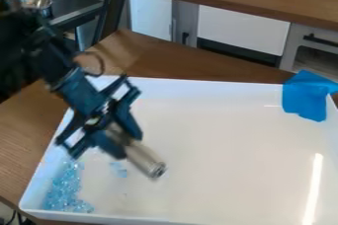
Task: Sweep into pile
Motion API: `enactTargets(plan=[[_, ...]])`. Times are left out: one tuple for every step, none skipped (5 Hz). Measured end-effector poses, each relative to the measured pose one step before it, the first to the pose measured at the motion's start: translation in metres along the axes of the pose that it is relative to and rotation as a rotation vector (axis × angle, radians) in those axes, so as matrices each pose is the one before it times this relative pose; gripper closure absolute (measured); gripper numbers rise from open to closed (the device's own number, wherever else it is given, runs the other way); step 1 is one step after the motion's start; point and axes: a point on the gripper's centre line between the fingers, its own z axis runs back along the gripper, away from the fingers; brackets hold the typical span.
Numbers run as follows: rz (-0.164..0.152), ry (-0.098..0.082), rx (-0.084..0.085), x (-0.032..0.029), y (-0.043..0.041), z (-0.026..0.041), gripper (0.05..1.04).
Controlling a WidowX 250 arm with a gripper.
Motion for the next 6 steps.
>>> enactTargets(plan=[[0.0644,-0.0331,0.0024,0.01211,-0.01923,-0.01837,0.712],[0.0604,-0.0262,0.0305,0.01387,-0.00284,-0.01717,0.712],[-0.0239,-0.0469,0.0255,0.00800,0.00751,-0.00403,0.712],[-0.0321,0.0093,0.0379,-0.00095,0.02080,-0.00111,0.712],[-0.0240,0.0186,0.0274,-0.00328,0.02034,0.00972,0.712],[-0.0289,0.0078,-0.0003,-0.00174,0.01182,0.01146,0.712]])
